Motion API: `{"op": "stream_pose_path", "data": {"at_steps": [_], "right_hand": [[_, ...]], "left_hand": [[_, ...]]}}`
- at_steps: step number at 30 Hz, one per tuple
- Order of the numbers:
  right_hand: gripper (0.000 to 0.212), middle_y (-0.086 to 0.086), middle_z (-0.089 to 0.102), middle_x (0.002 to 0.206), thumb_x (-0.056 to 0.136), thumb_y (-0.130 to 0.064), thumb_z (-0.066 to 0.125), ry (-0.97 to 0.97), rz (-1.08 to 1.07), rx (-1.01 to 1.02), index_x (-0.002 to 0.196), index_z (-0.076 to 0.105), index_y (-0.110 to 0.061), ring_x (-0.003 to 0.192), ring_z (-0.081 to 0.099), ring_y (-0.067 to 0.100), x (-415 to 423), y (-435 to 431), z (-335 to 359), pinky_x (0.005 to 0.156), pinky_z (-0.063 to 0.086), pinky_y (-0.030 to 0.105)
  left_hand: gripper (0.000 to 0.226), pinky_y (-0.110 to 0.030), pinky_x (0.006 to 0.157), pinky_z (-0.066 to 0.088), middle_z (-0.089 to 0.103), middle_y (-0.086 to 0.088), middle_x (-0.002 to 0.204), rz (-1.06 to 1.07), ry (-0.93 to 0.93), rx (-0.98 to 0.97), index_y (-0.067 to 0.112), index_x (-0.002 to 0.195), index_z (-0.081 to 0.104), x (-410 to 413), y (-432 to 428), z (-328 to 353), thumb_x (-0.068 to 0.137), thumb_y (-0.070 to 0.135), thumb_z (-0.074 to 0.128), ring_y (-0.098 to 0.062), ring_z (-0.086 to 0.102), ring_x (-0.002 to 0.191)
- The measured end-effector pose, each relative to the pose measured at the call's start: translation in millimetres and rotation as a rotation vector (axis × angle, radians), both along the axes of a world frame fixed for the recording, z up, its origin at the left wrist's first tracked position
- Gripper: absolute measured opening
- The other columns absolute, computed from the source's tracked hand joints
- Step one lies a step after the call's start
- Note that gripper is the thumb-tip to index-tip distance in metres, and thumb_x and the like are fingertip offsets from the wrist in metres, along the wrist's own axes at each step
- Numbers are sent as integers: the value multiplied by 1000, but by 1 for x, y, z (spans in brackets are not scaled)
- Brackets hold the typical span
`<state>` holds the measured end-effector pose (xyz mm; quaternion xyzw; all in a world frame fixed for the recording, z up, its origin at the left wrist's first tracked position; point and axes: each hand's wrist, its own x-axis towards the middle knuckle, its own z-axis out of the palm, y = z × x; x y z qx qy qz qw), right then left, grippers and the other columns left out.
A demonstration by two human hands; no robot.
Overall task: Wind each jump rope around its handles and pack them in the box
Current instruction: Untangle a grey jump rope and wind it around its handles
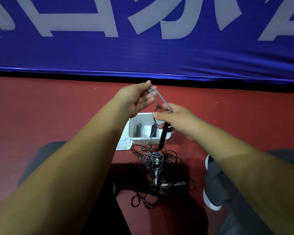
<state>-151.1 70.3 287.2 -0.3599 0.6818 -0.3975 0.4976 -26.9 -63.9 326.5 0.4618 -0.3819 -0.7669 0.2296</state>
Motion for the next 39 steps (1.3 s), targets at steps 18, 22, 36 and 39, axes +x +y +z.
{"op": "stream_pose_path", "data": {"at_steps": [18, 22, 36, 39], "right_hand": [[13, 8, 74, 92, 108, -19, 61, -191, -227, -332, 98, 67, -12, 43, 30, 12, -18, -15, 31, 42, 27, 21], [14, 6, 75, 93, 108, -21, 61, -205, -274, -402, 101, 70, -12, 45, 29, 13, -31, -19, 40, 42, 26, 22], [29, 8, 68, 87, 101, -4, 52, -14, -233, 192, 116, 73, -14, 49, 38, 13, -40, -14, 3, 42, 37, 22], [33, 9, 69, 84, 97, 2, 57, -38, -69, 283, 118, 73, -18, 47, 40, 13, -30, -9, -7, 45, 37, 23]], "left_hand": [[33, -35, 87, 50, 79, -3, 114, -590, -336, -245, 16, 113, 71, 5, 13, -26, 96, 6, 45, -22, 68, 105], [28, -31, 96, 50, 69, 5, 135, -1138, -645, -443, 30, 124, 73, 11, 32, -46, 101, 19, 61, -11, 61, 121], [22, -32, 72, 66, 78, -11, 99, -381, -108, -186, 3, 111, 66, 6, 10, -8, 111, 19, 51, -18, 77, 80], [21, -27, 64, 64, 77, -10, 91, -229, 40, -65, 5, 104, 65, 2, 7, 0, 111, 18, 50, -14, 77, 75]]}}
